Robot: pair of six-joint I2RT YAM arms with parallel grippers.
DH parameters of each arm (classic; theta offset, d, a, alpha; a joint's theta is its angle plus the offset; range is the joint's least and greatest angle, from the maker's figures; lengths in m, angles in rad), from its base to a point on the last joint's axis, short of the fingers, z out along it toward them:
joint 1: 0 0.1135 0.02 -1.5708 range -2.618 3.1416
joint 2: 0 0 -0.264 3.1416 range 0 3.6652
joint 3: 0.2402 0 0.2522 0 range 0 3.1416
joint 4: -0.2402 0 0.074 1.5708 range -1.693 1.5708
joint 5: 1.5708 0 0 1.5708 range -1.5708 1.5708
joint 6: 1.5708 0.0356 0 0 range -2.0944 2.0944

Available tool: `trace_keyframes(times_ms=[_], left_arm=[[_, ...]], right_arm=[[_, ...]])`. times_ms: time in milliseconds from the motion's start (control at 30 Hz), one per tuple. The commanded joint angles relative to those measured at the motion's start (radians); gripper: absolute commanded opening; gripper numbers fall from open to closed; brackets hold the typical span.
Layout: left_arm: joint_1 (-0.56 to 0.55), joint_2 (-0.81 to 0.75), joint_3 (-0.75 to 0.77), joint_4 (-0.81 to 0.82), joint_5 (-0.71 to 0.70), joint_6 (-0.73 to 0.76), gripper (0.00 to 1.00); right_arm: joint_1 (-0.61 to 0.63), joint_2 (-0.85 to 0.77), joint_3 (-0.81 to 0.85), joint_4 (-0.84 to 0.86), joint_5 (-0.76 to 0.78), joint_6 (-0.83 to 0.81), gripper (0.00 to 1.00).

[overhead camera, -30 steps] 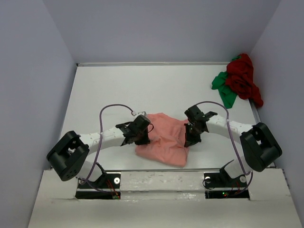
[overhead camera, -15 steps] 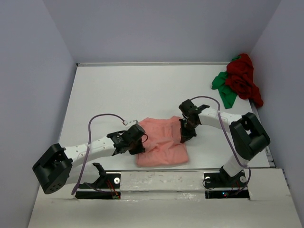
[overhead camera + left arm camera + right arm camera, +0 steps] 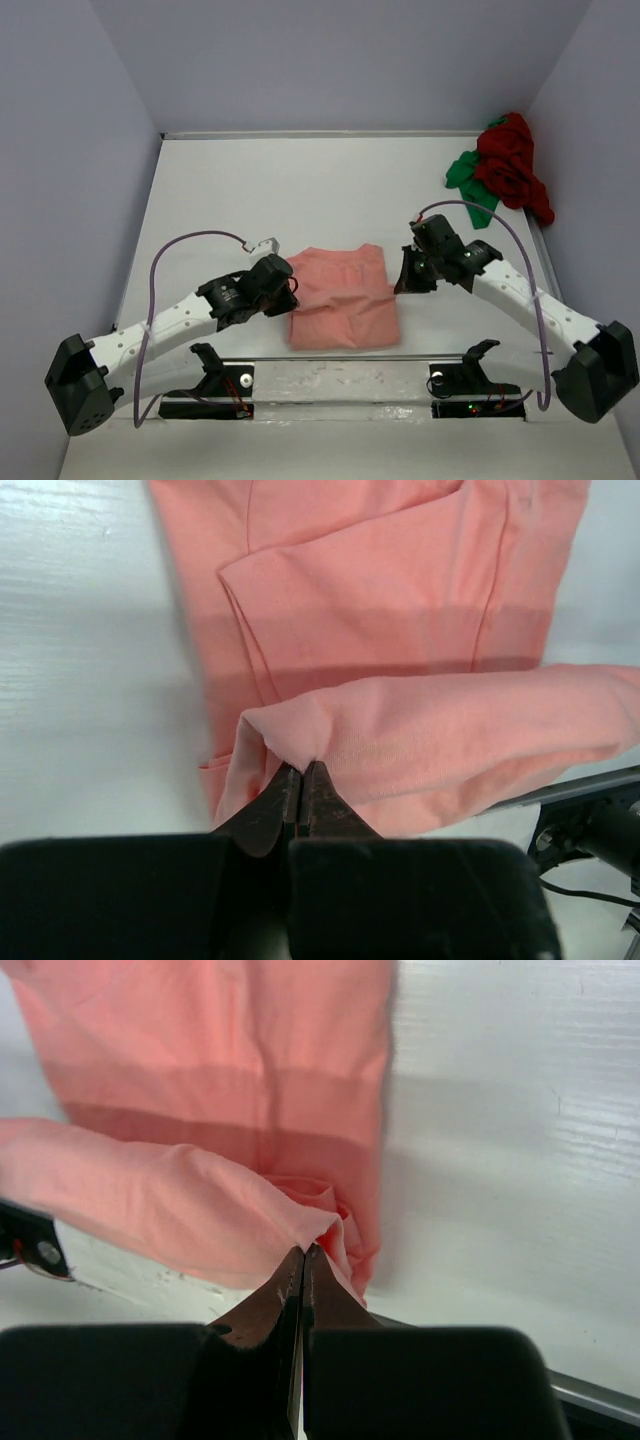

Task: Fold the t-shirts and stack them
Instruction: Fold the tshirt

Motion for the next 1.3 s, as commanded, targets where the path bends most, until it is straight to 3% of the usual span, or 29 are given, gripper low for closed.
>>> trace_keyframes(times_ms=[0,100,600,833,1267], left_arm=[[-0.007,-0.031,0.066,-0.090,-0.066,0.019,0.00],[-0.005,-0.015,0.100,-0.093,-0.083,0.032,0.00],[-0.007,0.029,0.193,-0.119,-0.150,0.055,0.00],[-0.002,0.028,0.262,-0.165,-0.249,0.061,0.00],[0.041,0.044,0.238,-0.127,-0.256,0.096,0.00]], right_arm=[[0.003,-0.115,0.026,-0.093,0.021,0.029,0.00],[0.003,-0.134,0.057,-0.142,0.060,0.021,0.00],[0.003,-0.096,0.100,-0.062,0.060,-0.019,0.00],[0.003,-0.016,0.213,-0.059,0.082,-0.057,0.00],[0.003,0.051,0.254,-0.038,0.094,-0.079,0.00]])
